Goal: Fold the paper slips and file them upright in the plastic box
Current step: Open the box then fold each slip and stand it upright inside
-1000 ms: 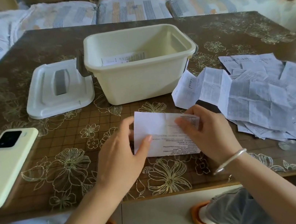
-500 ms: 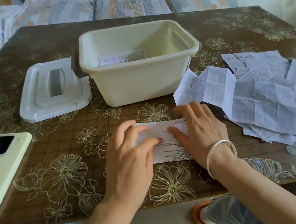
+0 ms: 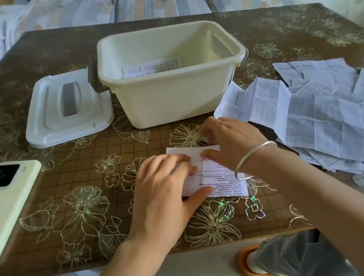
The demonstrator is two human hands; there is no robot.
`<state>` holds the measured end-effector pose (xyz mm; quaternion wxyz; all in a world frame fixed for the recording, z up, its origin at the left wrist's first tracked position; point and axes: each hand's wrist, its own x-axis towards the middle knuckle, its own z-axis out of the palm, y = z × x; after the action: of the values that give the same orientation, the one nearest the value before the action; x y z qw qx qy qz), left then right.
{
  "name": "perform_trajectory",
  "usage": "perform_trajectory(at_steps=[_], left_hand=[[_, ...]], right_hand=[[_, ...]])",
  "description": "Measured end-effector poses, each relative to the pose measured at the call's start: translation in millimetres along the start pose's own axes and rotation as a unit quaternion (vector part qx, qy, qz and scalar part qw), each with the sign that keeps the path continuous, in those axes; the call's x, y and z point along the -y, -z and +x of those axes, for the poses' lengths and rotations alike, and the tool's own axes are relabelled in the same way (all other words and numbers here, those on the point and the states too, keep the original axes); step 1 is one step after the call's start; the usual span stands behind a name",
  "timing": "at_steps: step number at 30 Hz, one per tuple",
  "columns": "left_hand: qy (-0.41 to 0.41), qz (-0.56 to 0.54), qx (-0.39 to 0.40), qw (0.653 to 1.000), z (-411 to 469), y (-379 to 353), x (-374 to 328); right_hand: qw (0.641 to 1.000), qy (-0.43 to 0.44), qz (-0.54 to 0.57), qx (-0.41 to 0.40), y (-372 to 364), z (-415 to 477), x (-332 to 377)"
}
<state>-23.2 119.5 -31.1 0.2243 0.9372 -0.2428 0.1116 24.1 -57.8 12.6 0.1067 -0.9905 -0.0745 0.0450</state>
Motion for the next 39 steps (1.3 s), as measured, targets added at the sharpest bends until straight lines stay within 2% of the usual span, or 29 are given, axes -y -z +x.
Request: perform_trajectory(at_steps=[3,6,10,15,17,19,21,22,24,27,31,35,39], left_hand=[[-0.002,-0.004,0.010,1.000,-2.4,1.2,2.8],[0.010,-0.003,-0.004,1.000,-5.5,5.7,5.2],[0.029,0.000,-0.017,0.999,-6.8,7.9,6.0],[0.016,-0.018,-0.018,1.000,-6.8,7.4,4.4],[0.006,-0.026,-0.016,1.000,-5.9,7.9,5.5],[-0.002,-0.026,-0.014,1.000,-5.4,8.3,7.7],[-0.007,-0.026,-0.010,1.000,-4.3,9.2,10.2],[-0.010,-0.028,-0.006,1.000,-3.4,9.9,11.6],[-0.017,-0.035,-0.003,0.999,-1.4,11.3,14.0],[-0.027,-0.046,-0.003,0.999,0.0,13.2,16.4],[-0.038,-0.051,-0.004,0.998,-0.3,15.1,17.4],[-0.042,-0.050,0.012,0.998,-2.6,17.0,23.4],[-0.041,-0.075,0.043,0.995,-8.1,17.7,31.3]], right_hand=[[0.998,-0.032,0.013,0.048,3.3,-0.8,-4.4],[0.991,-0.052,0.100,0.072,5.1,-12.3,-12.5],[0.981,-0.050,0.170,0.072,4.5,-29.7,-20.3],[0.977,-0.031,0.190,0.091,0.1,-49.7,-25.1],[0.977,-0.027,0.199,0.068,-2.8,-56.4,-28.0],[0.982,-0.004,0.187,-0.003,-6.4,-60.7,-31.0],[0.981,0.069,0.147,-0.105,-7.0,-63.0,-34.5],[0.978,0.111,0.123,-0.130,-8.0,-64.4,-35.9],[0.971,0.180,0.100,-0.120,-12.3,-67.7,-37.6],[0.968,0.223,0.106,-0.054,-17.5,-71.9,-35.5],[0.960,0.252,0.077,-0.090,-22.4,-71.1,-31.4],[0.946,0.268,0.108,-0.150,-25.0,-71.0,-24.1],[0.949,0.180,0.166,-0.198,-25.5,-62.6,-15.8]])
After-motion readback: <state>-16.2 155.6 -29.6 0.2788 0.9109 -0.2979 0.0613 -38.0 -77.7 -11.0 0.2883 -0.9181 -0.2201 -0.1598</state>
